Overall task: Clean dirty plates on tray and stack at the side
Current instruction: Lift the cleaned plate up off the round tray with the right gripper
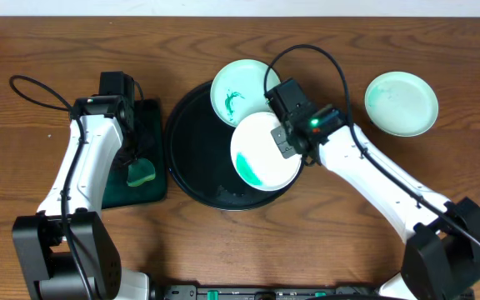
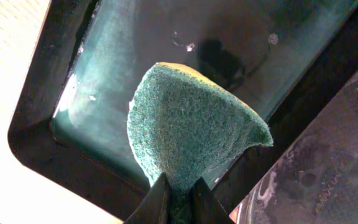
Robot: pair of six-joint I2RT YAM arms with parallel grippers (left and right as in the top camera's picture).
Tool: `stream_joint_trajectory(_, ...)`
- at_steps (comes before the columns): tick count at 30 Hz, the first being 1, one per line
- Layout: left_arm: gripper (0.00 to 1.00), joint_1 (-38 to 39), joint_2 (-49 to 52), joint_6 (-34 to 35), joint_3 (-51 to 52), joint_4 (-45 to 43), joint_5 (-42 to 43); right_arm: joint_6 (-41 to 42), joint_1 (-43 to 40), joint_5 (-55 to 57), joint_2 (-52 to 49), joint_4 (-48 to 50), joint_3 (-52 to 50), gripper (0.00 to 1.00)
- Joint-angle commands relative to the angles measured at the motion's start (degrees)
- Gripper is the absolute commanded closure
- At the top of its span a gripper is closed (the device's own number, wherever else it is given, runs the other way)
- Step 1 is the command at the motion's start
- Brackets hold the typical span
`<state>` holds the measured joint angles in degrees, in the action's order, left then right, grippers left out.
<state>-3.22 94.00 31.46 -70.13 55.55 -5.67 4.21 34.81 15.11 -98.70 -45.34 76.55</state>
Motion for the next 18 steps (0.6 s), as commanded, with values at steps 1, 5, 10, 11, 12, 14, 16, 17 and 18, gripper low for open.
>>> stream_joint_trajectory(1,0.89,-0.1,0.4,-0.6,-1.2,0.3,0.4,-3.3,3.1,8.2,1.7,1.4,1.9,0.99)
stream_joint_trajectory(5,0.89,-0.1,0.4,-0.8,-1.2,0.3,0.4,-5.2,7.3,18.5,1.7,3.7,3.7,0.99)
stream_joint_trajectory(10,0.89,-0.1,0.4,-0.8,-1.2,0.3,0.4,-11.8,11.6,31.2,1.7,8.9,4.0,0.99)
stream_joint_trajectory(11,0.89,-0.1,0.4,-0.8,-1.2,0.3,0.4,-13.5,12.2,32.9,1.7,10.0,4.0,0.99)
stream_joint_trajectory(12,0.89,-0.1,0.4,-0.8,-1.2,0.3,0.4,-15.7,13.1,35.5,1.7,11.5,4.0,0.99)
stream_joint_trajectory(14,0.89,-0.1,0.4,-0.8,-1.2,0.3,0.4,-20.0,14.6,39.5,1.7,14.3,4.0,0.99)
stream_joint_trajectory(16,0.89,-0.1,0.4,-0.8,-1.1,0.3,0.4,-27.3,16.7,45.4,1.7,18.5,4.0,0.99)
stream_joint_trajectory(17,0.89,-0.1,0.4,-0.8,-1.1,0.3,0.4,-30.0,17.4,46.8,1.7,19.6,4.0,0.99)
stream_joint_trajectory(18,0.89,-0.1,0.4,-0.8,-1.0,0.3,0.4,-32.1,17.9,48.0,1.7,20.5,4.0,0.99)
